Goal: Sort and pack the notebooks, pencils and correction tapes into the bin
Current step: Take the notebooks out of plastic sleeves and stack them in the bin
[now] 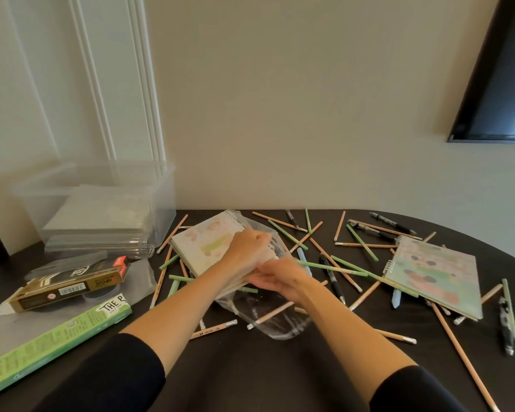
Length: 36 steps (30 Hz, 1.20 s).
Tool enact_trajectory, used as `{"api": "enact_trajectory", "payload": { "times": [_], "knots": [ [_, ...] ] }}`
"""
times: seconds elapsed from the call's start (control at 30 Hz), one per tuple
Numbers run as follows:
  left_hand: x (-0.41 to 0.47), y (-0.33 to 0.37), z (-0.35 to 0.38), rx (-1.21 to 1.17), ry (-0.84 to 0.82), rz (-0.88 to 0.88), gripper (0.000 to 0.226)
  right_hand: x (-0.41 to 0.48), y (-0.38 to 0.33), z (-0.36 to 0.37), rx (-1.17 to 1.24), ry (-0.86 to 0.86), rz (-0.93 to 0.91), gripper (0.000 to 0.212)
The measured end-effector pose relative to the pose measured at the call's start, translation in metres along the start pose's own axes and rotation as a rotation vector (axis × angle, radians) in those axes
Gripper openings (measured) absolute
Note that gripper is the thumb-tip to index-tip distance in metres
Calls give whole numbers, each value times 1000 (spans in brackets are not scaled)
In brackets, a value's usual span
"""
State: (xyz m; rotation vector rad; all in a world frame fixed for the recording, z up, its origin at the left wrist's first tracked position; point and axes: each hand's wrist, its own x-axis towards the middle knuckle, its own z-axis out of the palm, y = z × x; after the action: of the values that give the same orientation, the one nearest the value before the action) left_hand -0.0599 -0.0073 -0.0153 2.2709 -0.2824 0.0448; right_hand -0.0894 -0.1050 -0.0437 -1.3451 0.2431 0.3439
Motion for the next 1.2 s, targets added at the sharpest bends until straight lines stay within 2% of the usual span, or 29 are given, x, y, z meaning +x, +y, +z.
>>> {"api": "enact_trajectory", "payload": {
  "times": [0.1, 0.17, 0.27, 0.33, 0.4, 0.47, 0.53, 0.6, 0.7, 0.77, 0.83, 0.93, 1.1, 1.2],
  "knots": [
    [-1, -1, -1, -43, -22, -72, 39, -13, -1, -16, -78, -83, 24, 13],
    [-2, 7, 2, 24, -47, -65, 37, -23, -5, -31, -139, -86, -2, 16],
    [-3, 29, 15, 153, 71, -47, 36, -44, -15, -56, -212, -92, -86, 14],
    [-3, 44, 25, 174, 193, 74, 34, -57, -22, -74, -218, -76, -150, 15],
    [0, 60, 38, 171, 268, 212, 27, -68, -29, -95, -181, 28, -218, 12],
    [2, 82, 54, 145, 281, 281, 28, -77, -33, -124, -129, 262, -270, 9],
    [3, 103, 73, 103, 234, 308, 26, -81, -34, -156, -178, 541, -306, 12],
    [5, 120, 94, 68, 147, 300, 25, -86, -31, -190, -365, 776, -317, 17],
    [13, 141, 132, 89, -57, 242, 27, -94, -24, -235, -610, 983, -289, 26],
    [19, 148, 155, 137, -176, 181, 29, -97, -18, -256, -705, 1038, -208, 15],
    [25, 153, 178, 186, -270, 83, 26, -96, -16, -275, -788, 1056, -80, 35],
    [31, 154, 200, 291, -346, -28, 30, -92, -12, -291, -810, 1021, 14, 39],
    [39, 151, 214, 272, -347, -113, 37, -83, -3, -300, -784, 1029, -21, 35],
    [40, 151, 216, 135, -330, -141, 41, -83, -2, -300, -706, 1070, -83, 40]
  ]
}}
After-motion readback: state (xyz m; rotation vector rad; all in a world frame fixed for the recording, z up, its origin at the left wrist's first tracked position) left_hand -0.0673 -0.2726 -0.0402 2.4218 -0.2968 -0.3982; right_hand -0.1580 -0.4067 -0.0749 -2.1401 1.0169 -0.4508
